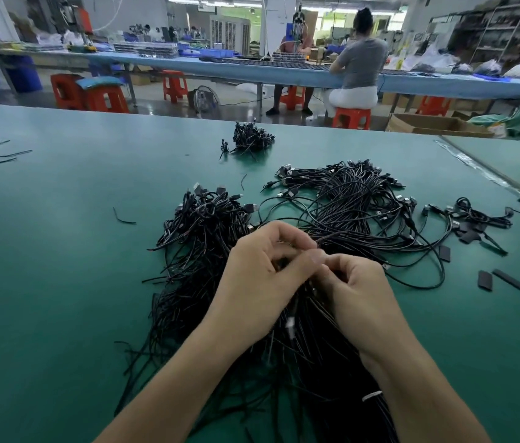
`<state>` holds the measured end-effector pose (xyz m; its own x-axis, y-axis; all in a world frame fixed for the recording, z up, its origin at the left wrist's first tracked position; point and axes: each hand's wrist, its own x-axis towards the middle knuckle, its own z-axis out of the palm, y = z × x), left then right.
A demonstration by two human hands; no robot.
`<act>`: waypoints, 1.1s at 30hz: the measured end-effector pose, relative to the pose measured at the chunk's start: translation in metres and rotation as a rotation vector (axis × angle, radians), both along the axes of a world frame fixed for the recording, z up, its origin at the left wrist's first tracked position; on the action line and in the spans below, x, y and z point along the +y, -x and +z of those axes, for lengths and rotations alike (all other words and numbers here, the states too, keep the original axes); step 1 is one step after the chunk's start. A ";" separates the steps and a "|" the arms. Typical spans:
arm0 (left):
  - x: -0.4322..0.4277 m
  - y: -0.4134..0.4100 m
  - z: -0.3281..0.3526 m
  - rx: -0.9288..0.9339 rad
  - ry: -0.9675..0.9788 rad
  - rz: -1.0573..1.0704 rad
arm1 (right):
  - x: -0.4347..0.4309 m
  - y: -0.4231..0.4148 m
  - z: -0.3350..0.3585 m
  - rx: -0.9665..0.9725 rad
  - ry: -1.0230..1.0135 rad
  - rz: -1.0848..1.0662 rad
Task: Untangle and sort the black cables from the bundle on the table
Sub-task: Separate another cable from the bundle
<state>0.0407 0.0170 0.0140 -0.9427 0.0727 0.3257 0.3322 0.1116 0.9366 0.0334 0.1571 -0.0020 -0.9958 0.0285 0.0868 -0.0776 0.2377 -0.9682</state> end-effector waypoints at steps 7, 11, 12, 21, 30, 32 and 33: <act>-0.007 0.008 -0.011 -0.100 0.082 0.161 | 0.003 -0.002 0.011 0.170 -0.059 -0.083; -0.008 0.010 -0.013 -0.104 0.106 0.054 | 0.003 -0.002 0.012 0.113 0.004 -0.033; -0.009 0.011 -0.013 -0.088 0.135 0.077 | 0.003 -0.002 0.012 0.074 0.043 -0.007; -0.020 0.010 -0.004 0.166 0.311 -0.003 | 0.016 -0.002 0.016 -0.276 0.366 0.260; -0.029 0.033 0.002 0.073 0.191 0.410 | 0.010 0.002 0.002 -0.209 0.165 0.161; -0.037 0.048 0.007 0.015 0.134 0.526 | 0.013 0.004 -0.005 -0.180 -0.012 0.103; -0.042 0.055 0.010 0.002 0.127 0.569 | 0.014 0.005 -0.008 -0.157 -0.115 0.076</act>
<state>-0.0145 -0.0252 0.0240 -0.8442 -0.4063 0.3495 0.1892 0.3842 0.9036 0.0288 0.1711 -0.0105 -0.9963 -0.0478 -0.0715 0.0506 0.3470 -0.9365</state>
